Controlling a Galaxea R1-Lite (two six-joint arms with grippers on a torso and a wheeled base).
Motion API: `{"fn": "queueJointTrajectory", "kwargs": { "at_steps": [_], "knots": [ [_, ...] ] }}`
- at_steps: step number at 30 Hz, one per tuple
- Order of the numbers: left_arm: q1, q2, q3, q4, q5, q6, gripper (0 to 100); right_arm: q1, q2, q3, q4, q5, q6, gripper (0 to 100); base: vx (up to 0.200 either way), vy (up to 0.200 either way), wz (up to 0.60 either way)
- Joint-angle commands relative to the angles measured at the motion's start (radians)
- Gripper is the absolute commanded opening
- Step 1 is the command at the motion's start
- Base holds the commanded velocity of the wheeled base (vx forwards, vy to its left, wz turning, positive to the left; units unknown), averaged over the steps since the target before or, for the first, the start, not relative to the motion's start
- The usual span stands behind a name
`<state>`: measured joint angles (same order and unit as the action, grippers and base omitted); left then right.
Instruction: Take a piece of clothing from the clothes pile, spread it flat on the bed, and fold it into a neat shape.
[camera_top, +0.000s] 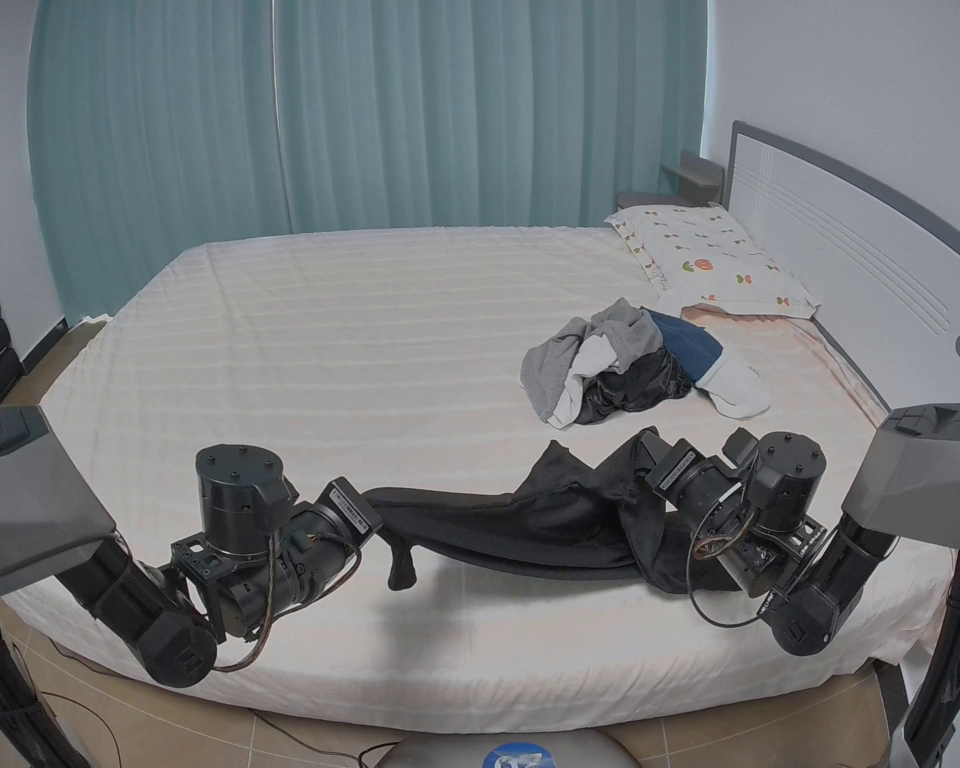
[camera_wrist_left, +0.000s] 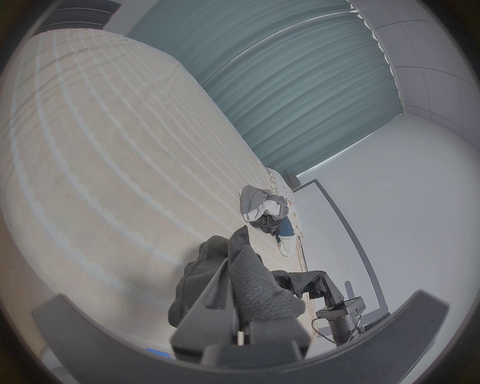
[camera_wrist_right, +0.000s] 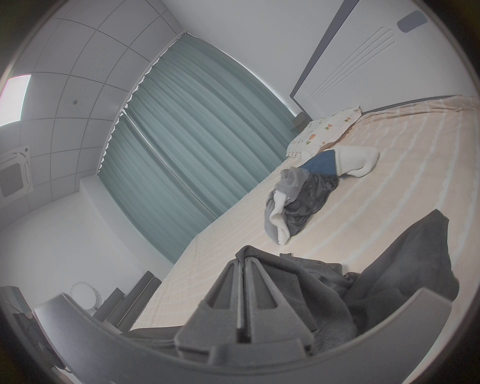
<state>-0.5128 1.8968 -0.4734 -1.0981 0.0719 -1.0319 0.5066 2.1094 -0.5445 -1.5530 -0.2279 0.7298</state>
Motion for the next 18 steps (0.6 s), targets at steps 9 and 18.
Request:
{"fn": "queueJointTrajectory", "kwargs": {
  "at_steps": [9, 18],
  "knots": [
    [0.003, -0.016, 0.041, -0.003, 0.006, -0.030, 0, 0.018, -0.003, 0.009, -0.009, 0.005, 0.003, 0, 0.000, 0.200, 0.00],
    [0.007, -0.035, 0.047, -0.003, 0.006, -0.034, 0, 0.018, -0.011, 0.009, -0.009, 0.004, 0.007, 0, 0.000, 0.200, 0.00]
  ]
}}
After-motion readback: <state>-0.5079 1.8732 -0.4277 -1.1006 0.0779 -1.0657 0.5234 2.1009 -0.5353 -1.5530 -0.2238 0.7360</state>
